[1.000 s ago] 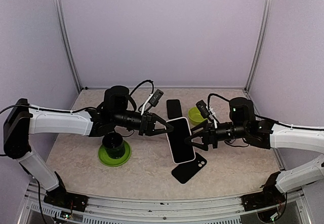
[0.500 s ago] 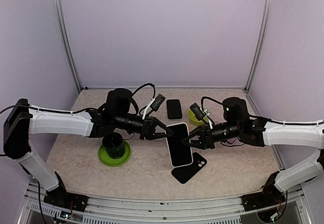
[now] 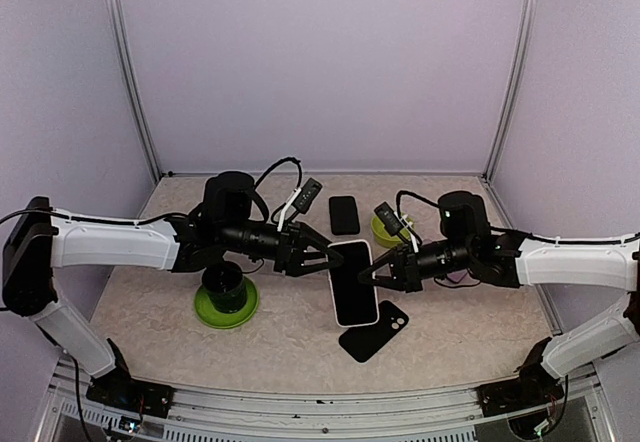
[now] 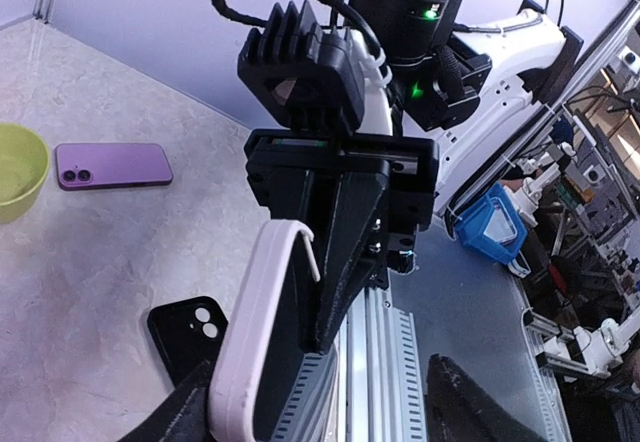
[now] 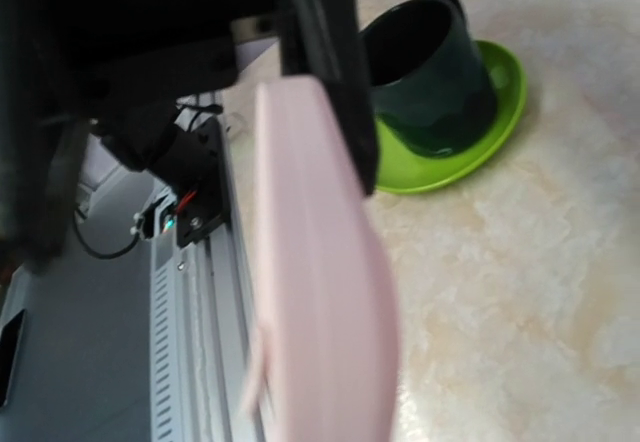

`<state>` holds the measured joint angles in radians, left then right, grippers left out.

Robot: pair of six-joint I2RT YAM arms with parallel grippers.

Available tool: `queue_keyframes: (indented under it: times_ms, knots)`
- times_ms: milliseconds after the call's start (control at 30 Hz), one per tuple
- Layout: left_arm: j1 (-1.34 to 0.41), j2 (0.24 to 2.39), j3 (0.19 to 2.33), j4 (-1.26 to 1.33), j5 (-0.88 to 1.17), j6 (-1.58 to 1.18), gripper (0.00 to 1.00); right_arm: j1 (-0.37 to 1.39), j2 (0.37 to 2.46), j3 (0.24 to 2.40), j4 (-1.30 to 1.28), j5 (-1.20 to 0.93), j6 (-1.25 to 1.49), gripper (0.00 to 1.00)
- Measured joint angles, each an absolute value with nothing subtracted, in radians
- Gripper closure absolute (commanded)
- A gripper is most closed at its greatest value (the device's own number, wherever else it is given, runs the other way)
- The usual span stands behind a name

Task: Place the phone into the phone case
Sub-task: Pass from the left arm to the right

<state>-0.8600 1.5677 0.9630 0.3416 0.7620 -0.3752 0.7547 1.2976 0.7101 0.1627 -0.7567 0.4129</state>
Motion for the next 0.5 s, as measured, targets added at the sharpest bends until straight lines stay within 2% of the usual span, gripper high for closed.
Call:
queue_keyframes:
  times_ms: [233, 500]
  knots:
    - [-0.860, 1.562, 0.913, 0.400, 0.752, -0.392, 0.26, 0.727, 1.245, 0.710, 0.164, -0.714, 0.437, 1.00]
    - [-0.864, 1.584, 0.904, 0.442, 0.752, -0.426, 0.29, 0.715, 1.187, 0.706, 0.203, -0.686, 0.452, 1.00]
